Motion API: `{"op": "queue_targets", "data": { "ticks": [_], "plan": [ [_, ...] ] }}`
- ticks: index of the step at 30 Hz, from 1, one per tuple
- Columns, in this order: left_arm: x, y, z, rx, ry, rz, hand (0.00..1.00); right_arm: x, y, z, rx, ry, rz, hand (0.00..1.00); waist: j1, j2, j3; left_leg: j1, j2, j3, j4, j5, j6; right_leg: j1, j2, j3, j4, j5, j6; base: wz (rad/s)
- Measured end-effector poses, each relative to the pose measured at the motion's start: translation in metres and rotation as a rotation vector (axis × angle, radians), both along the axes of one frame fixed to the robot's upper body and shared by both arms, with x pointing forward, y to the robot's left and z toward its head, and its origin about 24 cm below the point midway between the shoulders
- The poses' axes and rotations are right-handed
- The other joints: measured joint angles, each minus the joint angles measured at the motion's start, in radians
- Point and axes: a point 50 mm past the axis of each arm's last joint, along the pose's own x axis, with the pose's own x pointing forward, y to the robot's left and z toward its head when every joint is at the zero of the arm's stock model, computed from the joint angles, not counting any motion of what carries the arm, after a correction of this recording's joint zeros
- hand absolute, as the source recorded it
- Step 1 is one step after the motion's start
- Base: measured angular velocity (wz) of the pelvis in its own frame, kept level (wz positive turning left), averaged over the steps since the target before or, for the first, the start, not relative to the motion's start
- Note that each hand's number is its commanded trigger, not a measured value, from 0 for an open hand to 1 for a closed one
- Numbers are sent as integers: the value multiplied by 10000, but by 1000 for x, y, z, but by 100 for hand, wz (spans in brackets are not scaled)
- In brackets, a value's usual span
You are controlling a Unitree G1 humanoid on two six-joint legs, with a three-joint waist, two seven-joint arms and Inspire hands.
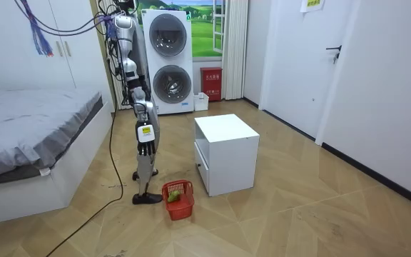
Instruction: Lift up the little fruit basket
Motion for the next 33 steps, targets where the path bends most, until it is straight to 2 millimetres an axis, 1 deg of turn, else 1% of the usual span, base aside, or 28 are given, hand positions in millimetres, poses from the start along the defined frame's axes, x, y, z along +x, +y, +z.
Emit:
{"op": "queue_targets", "data": {
  "ticks": [6, 13, 18, 29, 33],
  "plan": [
    [1, 0, 0, 15, -32, -5, 0, 0, 0, 0, 14, -36, 15, 0, 0, -2, -1, -2, 0, -1, -3, 0, 0, -6, 1, 0, -8, 0, 1, 0],
    [0, 1, 0, 12, 0, 31, 0, -1, -2, 0, -106, 13, -263, 0, -6, -61, -1, 16, -3, -24, 5, 1, -1, 23, -1, -32, 4, -4, 2, 0],
    [-1, 0, 0, -4, 34, 23, 0, -1, -2, 0, -193, -37, -317, 0, -1, -103, 33, 130, -3, 4, -1, -1, -1, 114, -1, -31, -5, -19, -2, 0],
    [1, 0, 0, -12, -24, 5, 0, 0, -2, 0, -311, -130, -323, 0, -17, -109, 17, 72, -3, 3, -1, -4, -5, 79, -4, -44, -12, -19, -3, 0],
    [2, -1, 0, 3, -48, 4, 0, 0, -2, 0, -359, -126, -270, 0, -52, -126, -10, -22, -11, -9, 26, -8, 2, 26, -21, -65, -2, -21, -1, 0]
  ]
}}
